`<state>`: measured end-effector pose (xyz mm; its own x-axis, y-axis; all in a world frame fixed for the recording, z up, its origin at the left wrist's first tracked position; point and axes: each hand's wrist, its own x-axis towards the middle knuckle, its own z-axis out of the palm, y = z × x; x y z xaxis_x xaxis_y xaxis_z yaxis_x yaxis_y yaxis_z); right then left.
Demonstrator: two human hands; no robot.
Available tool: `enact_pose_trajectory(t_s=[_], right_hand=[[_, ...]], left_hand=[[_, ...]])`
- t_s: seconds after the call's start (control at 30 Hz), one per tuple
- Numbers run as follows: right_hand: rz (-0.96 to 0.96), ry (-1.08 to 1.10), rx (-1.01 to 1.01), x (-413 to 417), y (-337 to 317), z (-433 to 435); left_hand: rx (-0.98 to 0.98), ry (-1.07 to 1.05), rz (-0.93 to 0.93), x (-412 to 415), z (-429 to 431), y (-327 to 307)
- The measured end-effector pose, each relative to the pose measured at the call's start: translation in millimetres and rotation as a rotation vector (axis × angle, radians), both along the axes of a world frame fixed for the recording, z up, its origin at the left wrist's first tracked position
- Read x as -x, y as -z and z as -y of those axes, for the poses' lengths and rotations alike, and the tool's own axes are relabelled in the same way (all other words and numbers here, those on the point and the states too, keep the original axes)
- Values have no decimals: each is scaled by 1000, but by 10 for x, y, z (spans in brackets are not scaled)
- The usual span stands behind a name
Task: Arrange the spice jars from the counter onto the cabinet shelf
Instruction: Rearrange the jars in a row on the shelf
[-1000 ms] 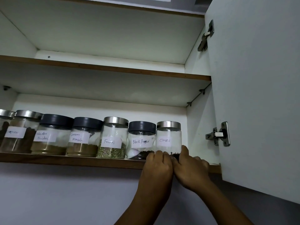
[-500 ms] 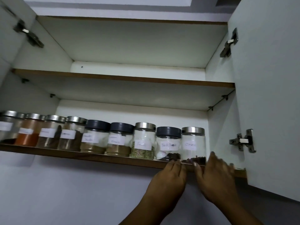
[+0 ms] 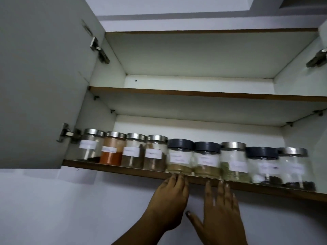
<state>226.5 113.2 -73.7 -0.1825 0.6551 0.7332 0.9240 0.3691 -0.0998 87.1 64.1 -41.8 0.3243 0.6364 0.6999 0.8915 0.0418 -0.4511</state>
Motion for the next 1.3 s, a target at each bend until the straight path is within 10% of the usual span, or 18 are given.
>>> enact_pose_trajectory(t_s=[0.47,1.3], right_hand=[[159,-146,-291,2943,-743,624],[372,3,-153,3802,-2016,318]], left_hand=[[-141,212,387,3065,668,-539],[-161,81,847,3543,-190,-1468]])
